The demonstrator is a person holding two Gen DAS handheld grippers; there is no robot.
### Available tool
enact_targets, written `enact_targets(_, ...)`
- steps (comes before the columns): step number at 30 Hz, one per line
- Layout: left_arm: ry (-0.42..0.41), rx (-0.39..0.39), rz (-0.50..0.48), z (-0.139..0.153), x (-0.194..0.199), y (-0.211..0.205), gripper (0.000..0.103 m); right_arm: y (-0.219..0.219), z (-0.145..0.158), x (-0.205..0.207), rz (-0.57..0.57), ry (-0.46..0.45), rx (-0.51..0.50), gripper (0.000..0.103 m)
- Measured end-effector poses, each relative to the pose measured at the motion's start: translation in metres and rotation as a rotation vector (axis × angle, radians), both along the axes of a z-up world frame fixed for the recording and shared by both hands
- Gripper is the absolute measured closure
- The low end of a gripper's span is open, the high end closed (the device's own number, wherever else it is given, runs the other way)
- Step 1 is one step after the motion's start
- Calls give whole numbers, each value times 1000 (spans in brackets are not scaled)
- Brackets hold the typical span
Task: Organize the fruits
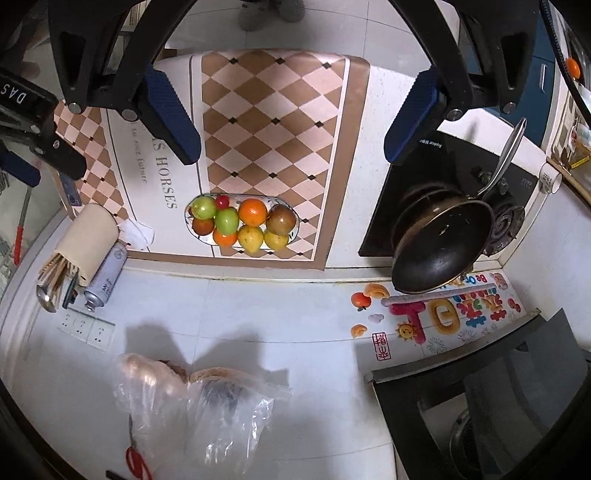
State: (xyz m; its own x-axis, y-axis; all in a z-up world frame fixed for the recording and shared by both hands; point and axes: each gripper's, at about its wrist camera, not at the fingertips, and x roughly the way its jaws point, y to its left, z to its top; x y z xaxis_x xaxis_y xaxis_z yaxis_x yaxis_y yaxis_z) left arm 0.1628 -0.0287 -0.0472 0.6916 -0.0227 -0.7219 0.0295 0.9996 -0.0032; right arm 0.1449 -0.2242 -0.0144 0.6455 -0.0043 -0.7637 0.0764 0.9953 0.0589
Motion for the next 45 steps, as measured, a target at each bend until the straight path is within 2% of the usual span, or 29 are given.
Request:
enact_targets(8,43,13,6,-13,34,-4,1,2,-22,37,14,49,-6,2)
enact_targets(17,67,-2,6,-21,48,-7,1,1,-33,51,15,73,2,2)
enact_targets(45,82,-19,1,-32,52,-7,0,4,-36,57,32,81,-1,2)
